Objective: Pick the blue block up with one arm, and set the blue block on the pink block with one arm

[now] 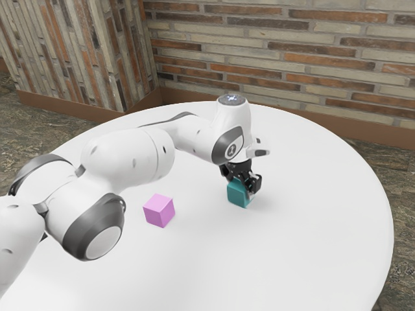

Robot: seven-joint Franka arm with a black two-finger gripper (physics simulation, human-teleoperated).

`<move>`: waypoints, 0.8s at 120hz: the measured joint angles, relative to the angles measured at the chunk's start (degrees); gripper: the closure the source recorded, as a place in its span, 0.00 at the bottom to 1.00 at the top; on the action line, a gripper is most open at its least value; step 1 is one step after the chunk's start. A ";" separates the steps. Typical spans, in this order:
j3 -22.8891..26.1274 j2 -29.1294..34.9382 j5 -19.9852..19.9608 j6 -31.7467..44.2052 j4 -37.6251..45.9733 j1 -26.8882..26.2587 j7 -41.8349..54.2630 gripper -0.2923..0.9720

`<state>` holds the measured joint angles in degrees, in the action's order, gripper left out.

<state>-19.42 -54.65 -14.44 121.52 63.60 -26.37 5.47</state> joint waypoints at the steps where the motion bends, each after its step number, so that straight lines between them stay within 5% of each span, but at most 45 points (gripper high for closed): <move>1: 0.00 0.03 0.01 0.00 0.00 0.00 0.00 0.44; 34: 0.01 2.90 0.13 -1.17 0.53 -0.32 -0.26 0.49; 96: 1.31 18.02 2.41 -9.49 13.47 -1.50 -4.22 0.50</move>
<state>-18.11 -36.63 -12.04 112.03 77.07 -27.87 1.24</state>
